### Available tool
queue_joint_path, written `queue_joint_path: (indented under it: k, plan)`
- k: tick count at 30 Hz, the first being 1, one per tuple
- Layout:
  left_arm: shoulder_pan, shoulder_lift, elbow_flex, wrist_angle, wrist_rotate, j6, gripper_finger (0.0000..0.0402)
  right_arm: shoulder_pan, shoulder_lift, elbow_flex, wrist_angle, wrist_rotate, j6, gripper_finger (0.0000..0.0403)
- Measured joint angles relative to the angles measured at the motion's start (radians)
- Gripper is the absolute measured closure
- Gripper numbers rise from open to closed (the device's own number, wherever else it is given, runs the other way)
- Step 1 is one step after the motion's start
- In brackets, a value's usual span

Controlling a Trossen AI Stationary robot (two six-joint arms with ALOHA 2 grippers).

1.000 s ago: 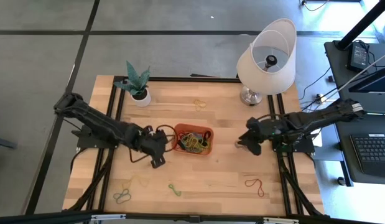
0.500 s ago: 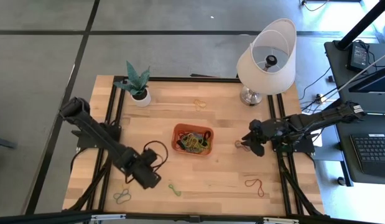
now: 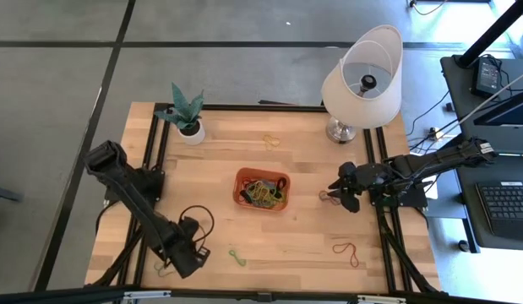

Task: Pick and place rubber bands into bin
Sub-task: Put the blue rubber band into the orange bin

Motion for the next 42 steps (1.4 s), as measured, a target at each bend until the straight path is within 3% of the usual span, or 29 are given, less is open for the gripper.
queue_joint_path:
  k: [7, 14, 19, 36, 42]
  plan:
    - [-0.045, 0.066, 0.000, 0.037, 0.154, -0.009, 0.0341, 0.000, 0.000, 0.000, 0.000, 0.019, 0.001, 0.0260]
    - [-0.071, 0.118, 0.000, 0.060, 0.164, 0.001, 0.0250, 0.000, 0.000, 0.000, 0.016, 0.040, 0.005, 0.0260]
    - [-0.086, 0.147, 0.000, 0.063, 0.162, -0.029, 0.0214, 0.000, 0.000, 0.000, 0.021, 0.041, 0.006, 0.0260]
    - [-0.197, 0.218, 0.000, 0.142, 0.173, -0.097, 0.0232, 0.000, 0.000, 0.000, 0.023, 0.043, 0.035, 0.0260]
    - [-0.204, 0.274, 0.004, 0.242, 0.214, -0.127, 0.0277, 0.000, 0.000, 0.000, 0.037, 0.043, 0.035, 0.0260]
